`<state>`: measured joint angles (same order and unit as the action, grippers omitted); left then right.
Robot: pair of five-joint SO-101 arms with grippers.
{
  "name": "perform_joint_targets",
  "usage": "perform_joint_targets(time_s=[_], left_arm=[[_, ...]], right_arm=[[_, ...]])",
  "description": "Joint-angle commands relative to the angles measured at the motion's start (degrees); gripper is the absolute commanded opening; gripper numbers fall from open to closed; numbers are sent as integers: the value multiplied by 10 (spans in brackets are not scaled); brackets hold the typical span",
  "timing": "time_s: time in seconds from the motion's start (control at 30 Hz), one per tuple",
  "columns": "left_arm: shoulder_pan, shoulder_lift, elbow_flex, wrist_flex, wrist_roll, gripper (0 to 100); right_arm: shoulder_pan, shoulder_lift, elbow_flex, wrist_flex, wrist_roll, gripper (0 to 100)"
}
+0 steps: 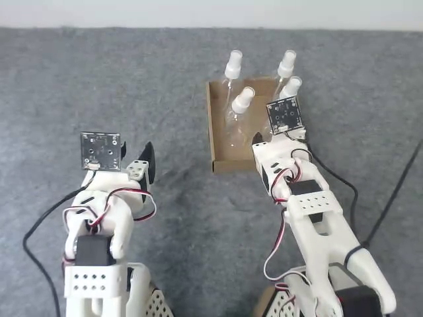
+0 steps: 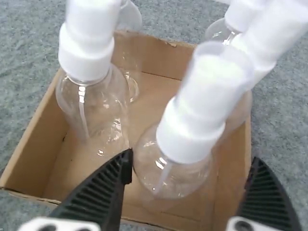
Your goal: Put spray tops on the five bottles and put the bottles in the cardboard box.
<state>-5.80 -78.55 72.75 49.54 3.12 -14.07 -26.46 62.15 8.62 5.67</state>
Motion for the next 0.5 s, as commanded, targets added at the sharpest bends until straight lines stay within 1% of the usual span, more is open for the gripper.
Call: perform_joint_targets(time_s=[0.0, 0.17, 0.3, 0.47], left_arm=[[-4, 4, -5, -16, -2, 155], [-4, 4, -5, -16, -2, 155], [-4, 4, -5, -16, -2, 155], [-4, 4, -5, -16, -2, 155]], right_arm=[[3, -5, -18, -7, -3, 308], [5, -46, -31, 8, -3, 308], [6, -109, -65, 102, -3, 308], [5, -176, -113, 186, -3, 308]])
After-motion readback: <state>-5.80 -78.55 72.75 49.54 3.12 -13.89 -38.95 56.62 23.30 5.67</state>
